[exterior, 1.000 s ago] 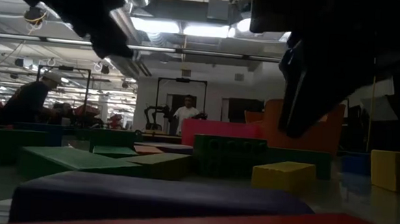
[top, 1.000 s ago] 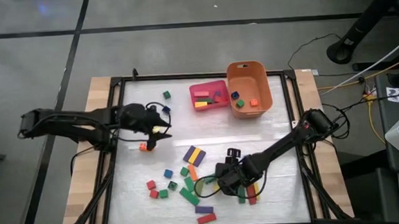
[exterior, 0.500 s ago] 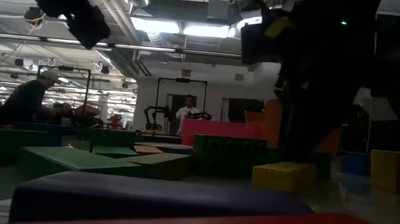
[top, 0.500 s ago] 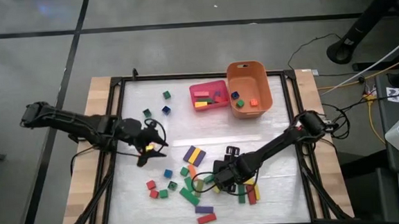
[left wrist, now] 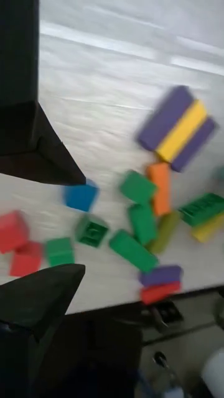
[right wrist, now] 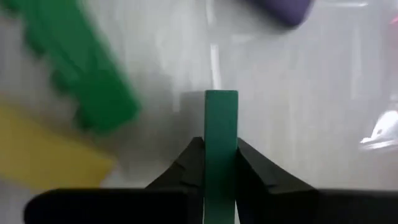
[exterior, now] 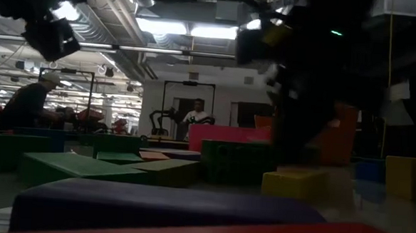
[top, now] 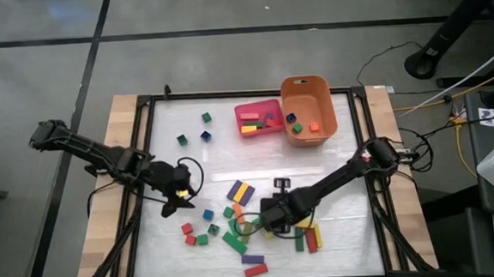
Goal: Sort blocks by size
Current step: Put the large green block into the pink bin, then put the large orange game piece into the pink bin
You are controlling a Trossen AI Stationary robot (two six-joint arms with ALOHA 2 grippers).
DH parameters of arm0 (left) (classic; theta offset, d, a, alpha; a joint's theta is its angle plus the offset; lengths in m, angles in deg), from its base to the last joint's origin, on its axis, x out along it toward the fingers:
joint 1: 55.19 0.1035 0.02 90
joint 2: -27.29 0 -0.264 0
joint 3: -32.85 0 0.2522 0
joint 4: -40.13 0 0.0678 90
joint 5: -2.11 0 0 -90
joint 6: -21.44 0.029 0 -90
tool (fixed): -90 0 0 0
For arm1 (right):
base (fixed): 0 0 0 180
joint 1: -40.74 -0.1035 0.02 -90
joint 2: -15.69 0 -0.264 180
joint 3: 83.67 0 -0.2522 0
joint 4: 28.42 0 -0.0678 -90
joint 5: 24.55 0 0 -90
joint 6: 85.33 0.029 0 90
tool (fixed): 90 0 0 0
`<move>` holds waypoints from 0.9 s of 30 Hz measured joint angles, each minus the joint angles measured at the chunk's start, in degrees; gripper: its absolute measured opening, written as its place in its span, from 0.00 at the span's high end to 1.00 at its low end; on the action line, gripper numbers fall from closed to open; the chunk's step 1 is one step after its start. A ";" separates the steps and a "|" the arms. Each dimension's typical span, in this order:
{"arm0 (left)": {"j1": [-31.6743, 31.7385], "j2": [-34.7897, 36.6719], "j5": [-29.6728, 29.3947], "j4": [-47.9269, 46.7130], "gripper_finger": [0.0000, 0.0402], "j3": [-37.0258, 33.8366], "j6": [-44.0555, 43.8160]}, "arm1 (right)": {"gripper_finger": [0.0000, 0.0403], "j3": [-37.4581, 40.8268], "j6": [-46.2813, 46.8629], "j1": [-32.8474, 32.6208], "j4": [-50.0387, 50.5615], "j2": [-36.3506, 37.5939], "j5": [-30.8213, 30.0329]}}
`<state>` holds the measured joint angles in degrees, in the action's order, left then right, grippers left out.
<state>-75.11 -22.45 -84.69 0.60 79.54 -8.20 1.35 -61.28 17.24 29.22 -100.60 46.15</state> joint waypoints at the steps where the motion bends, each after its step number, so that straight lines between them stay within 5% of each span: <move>1: -0.20 0.00 -0.01 -1.13 0.50 0.00 -0.65 | 0.87 -1.16 -1.44 0.66 0.29 0.00 -0.93; 6: -0.55 0.00 -1.11 -6.16 0.50 0.00 -4.64 | 0.80 -6.97 -12.03 5.76 1.09 0.00 -4.21; 16: -0.53 0.00 -2.59 -7.27 0.50 0.00 -5.46 | 0.87 -14.52 -39.41 22.73 -2.08 0.05 -11.78; 27: -0.53 0.00 -2.60 -13.25 0.50 0.00 -5.45 | 0.77 -14.48 -40.90 41.75 -7.94 -1.18 3.04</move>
<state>-75.64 -22.45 -87.29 -12.65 79.54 -13.65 -13.13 -102.18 59.00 21.28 -101.78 49.20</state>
